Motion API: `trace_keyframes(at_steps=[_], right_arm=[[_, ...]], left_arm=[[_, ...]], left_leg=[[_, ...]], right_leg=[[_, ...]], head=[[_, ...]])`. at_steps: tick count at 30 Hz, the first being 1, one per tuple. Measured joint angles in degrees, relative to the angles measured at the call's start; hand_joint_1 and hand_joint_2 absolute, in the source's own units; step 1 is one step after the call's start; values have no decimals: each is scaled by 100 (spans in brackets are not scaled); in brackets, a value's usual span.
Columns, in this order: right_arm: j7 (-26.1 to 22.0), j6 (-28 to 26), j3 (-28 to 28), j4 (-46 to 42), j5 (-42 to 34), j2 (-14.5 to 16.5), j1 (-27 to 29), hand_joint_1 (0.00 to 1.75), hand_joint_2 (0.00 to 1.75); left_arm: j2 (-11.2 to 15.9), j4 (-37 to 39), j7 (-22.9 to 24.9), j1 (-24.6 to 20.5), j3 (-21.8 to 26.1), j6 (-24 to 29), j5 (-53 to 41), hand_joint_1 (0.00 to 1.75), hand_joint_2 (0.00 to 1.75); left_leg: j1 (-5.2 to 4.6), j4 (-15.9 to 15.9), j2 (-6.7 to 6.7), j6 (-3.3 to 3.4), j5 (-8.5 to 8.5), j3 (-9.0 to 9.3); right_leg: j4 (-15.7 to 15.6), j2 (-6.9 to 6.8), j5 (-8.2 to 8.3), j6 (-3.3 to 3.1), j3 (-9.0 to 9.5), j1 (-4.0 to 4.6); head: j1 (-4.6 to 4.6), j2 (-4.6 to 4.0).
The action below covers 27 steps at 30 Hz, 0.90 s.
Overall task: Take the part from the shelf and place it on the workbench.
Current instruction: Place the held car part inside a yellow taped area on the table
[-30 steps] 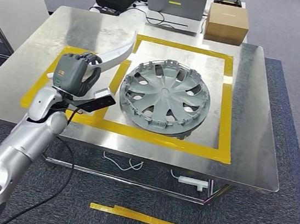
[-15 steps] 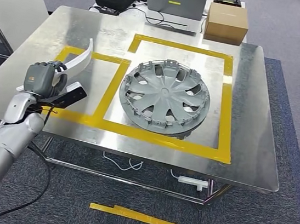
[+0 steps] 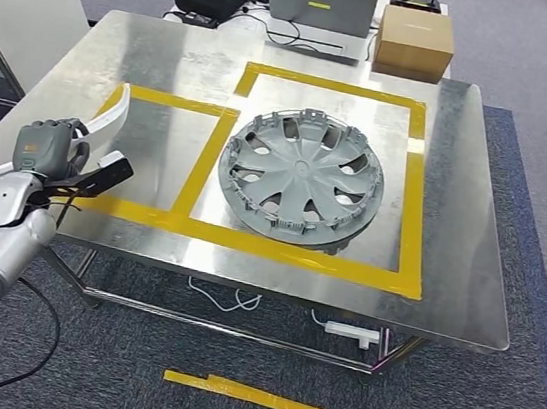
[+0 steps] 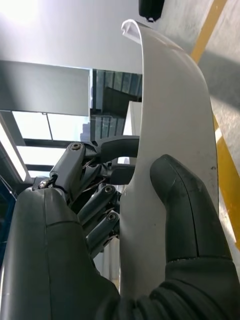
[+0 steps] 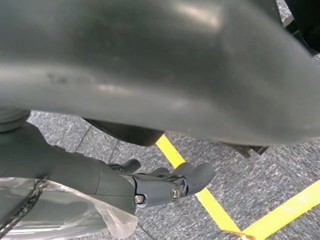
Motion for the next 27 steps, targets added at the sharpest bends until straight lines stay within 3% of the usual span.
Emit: trace_keyframes(at_steps=[13, 27], right_arm=[[33, 41, -1, 7, 34, 0, 24, 0, 0], [-1, 145, -19, 15, 28, 0, 32, 0, 0]], left_arm=[[-115, 133, -458, 29, 52, 207, -58, 175, 175], [-798, 38, -734, -48, 28, -9, -142, 175, 175]], left_leg=[[0, 0, 0, 0, 0, 0], [-1, 2, 1, 1, -1, 0]], right_leg=[[0, 0, 0, 0, -3, 0], [-1, 4, 3, -2, -3, -1]], head=[[1, 0], [1, 0]])
